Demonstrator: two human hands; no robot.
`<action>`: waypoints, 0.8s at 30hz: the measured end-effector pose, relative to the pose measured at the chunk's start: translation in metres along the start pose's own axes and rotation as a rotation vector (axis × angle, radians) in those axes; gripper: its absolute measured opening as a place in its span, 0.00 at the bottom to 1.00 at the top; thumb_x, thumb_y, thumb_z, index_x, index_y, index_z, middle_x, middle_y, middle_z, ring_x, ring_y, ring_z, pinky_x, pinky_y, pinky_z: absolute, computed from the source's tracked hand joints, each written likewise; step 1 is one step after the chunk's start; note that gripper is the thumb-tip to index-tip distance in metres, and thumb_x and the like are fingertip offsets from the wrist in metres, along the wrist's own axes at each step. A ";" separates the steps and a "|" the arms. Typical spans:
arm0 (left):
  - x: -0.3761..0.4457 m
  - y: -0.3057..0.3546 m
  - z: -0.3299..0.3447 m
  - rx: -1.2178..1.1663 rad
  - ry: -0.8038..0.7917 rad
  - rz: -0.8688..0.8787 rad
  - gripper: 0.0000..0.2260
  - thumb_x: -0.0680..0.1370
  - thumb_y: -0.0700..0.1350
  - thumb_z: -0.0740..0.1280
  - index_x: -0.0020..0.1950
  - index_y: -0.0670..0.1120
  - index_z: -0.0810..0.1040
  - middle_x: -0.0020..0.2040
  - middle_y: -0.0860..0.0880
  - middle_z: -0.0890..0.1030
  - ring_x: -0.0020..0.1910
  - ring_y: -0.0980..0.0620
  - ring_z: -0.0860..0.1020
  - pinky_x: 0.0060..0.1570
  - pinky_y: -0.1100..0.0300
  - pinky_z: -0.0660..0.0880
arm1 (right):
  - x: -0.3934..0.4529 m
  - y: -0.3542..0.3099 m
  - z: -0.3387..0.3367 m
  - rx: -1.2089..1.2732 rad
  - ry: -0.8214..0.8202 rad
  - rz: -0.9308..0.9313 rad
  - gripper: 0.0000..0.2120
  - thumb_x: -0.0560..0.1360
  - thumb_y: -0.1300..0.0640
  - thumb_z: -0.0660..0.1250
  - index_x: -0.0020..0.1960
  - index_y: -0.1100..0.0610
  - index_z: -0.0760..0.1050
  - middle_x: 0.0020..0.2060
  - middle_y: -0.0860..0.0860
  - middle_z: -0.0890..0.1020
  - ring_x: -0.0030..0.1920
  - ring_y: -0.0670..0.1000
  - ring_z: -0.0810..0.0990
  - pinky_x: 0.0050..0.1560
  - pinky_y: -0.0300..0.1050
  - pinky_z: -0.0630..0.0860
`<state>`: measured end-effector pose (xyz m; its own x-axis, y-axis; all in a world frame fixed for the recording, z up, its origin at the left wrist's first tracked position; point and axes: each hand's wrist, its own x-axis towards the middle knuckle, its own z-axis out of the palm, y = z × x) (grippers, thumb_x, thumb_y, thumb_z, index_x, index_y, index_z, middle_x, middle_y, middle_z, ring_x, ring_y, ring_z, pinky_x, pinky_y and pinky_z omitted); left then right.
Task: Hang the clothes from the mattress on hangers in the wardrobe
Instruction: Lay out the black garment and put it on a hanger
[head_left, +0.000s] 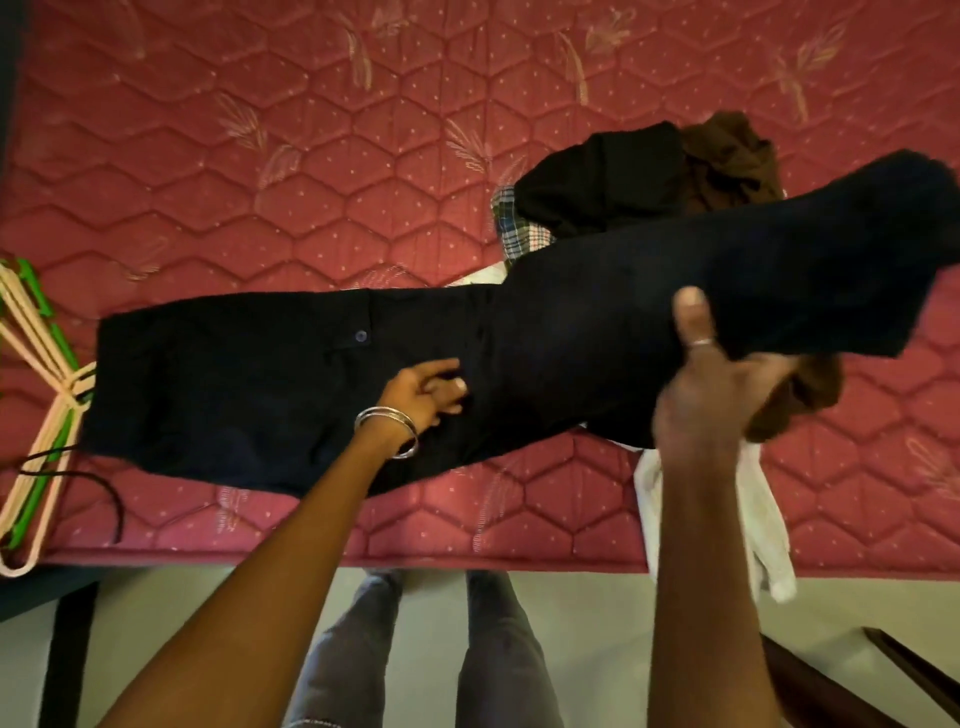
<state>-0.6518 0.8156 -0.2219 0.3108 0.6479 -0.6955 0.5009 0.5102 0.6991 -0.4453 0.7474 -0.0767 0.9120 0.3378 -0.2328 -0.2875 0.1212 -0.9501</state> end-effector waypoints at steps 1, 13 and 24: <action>-0.004 0.006 -0.019 -0.128 0.055 -0.014 0.15 0.79 0.44 0.64 0.66 0.45 0.73 0.45 0.47 0.83 0.37 0.57 0.82 0.39 0.60 0.75 | -0.025 0.003 0.021 -0.120 -0.074 -0.131 0.29 0.72 0.63 0.72 0.67 0.53 0.62 0.64 0.48 0.71 0.59 0.40 0.76 0.61 0.31 0.70; -0.060 -0.113 -0.248 -1.292 0.509 -0.242 0.42 0.68 0.77 0.50 0.76 0.56 0.57 0.74 0.43 0.62 0.71 0.37 0.63 0.58 0.32 0.68 | -0.217 0.228 0.060 -1.447 -1.404 -0.616 0.40 0.58 0.43 0.78 0.68 0.48 0.71 0.67 0.54 0.72 0.64 0.56 0.64 0.54 0.62 0.72; -0.017 -0.115 -0.254 -0.656 0.822 -0.087 0.25 0.70 0.39 0.72 0.60 0.61 0.70 0.58 0.51 0.76 0.53 0.49 0.79 0.45 0.44 0.80 | -0.138 0.236 0.040 -1.900 -0.857 -0.480 0.29 0.61 0.62 0.76 0.61 0.52 0.75 0.49 0.55 0.77 0.52 0.60 0.75 0.52 0.59 0.67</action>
<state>-0.9204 0.8895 -0.2486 -0.4712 0.6533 -0.5925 -0.1159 0.6201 0.7759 -0.6503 0.7664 -0.2607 0.3243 0.8732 -0.3638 0.9342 -0.3561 -0.0220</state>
